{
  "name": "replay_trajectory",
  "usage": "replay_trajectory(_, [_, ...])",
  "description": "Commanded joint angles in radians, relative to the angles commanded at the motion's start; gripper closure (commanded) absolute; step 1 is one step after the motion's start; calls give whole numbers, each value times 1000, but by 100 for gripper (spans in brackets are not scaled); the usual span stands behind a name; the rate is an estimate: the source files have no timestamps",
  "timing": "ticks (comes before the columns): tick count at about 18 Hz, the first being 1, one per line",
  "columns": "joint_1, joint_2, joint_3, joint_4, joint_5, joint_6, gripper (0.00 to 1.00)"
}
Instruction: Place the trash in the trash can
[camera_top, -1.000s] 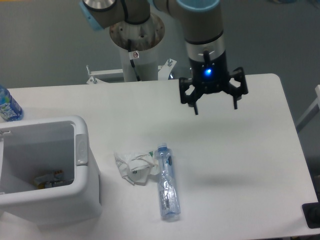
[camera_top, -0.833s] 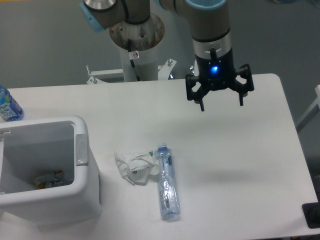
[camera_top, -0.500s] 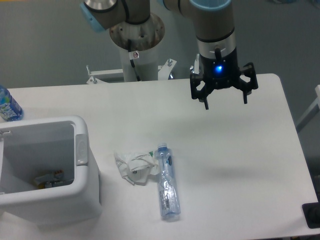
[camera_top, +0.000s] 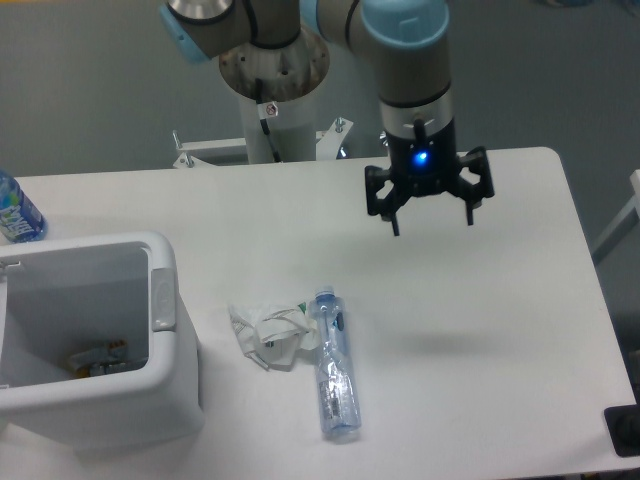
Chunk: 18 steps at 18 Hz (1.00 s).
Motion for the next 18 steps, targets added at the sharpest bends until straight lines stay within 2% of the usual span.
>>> replay_trajectory(1, [-23, -14, -3, 0, 2, 23, 0])
replay_trajectory(10, [-149, -107, -75, 14, 37, 546, 0])
replay_trajectory(13, [-201, -156, -101, 15, 57, 597, 0])
replay_trajectory(18, [-256, -227, -95, 38, 72, 591, 0])
